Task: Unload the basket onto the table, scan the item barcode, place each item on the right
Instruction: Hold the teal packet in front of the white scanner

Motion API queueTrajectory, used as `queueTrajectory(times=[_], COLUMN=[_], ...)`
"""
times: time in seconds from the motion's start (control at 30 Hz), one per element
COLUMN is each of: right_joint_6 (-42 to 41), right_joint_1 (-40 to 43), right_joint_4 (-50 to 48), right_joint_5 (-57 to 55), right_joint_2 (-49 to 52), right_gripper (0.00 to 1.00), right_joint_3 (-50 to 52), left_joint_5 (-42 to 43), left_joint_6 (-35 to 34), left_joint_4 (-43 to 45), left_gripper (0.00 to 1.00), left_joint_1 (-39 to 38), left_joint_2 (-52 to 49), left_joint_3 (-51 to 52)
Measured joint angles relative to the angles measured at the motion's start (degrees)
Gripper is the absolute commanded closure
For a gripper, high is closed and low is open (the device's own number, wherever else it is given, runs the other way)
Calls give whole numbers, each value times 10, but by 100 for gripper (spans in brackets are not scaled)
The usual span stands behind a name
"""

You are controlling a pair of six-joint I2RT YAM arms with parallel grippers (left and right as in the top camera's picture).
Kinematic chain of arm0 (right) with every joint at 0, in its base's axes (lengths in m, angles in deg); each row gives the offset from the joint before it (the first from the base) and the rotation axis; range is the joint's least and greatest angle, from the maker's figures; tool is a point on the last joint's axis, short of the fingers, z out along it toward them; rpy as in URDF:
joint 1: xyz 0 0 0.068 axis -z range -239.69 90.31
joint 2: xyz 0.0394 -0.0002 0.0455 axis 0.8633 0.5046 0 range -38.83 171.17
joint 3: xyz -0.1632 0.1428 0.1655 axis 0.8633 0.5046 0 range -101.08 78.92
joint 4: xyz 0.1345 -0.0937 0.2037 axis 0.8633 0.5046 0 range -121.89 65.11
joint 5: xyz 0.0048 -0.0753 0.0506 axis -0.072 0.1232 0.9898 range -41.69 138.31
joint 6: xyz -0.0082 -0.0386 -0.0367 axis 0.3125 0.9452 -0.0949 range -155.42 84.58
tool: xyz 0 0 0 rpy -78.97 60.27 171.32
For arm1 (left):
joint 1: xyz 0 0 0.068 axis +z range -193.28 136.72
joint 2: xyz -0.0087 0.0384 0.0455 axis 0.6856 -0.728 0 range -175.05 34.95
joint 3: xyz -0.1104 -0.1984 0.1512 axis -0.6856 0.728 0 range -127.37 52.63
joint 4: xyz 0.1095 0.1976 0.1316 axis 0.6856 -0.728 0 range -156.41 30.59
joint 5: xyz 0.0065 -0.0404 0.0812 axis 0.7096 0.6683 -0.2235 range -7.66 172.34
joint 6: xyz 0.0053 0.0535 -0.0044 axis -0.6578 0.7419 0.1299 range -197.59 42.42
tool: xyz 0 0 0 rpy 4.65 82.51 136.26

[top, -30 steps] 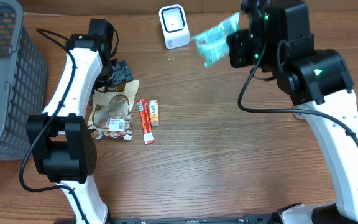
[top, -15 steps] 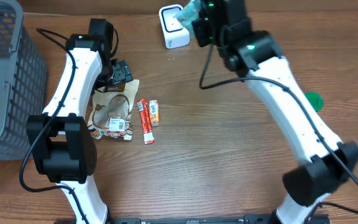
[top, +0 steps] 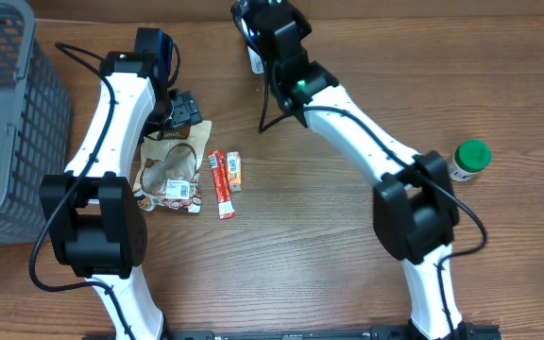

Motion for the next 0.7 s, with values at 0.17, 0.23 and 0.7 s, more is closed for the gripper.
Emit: queueTrajectory(times=[0.17, 0.23, 0.7], right_joint_6=[30, 45, 185], right_joint_1=[0, 1, 4], right_joint_4=[-106, -140, -195], right_joint_5=[-37, -46, -62], right_joint_2=[54, 67, 116], right_gripper=[96, 96, 96], right_joint_3=[0, 0, 0], left_joint_5=[0, 0, 0], left_joint_6=[0, 0, 0], left_joint_4=[0, 0, 0], left_gripper=[0, 0, 0], left_joint_1=[0, 0, 0], left_joint_2=[0, 0, 0], left_joint_3=[0, 0, 0])
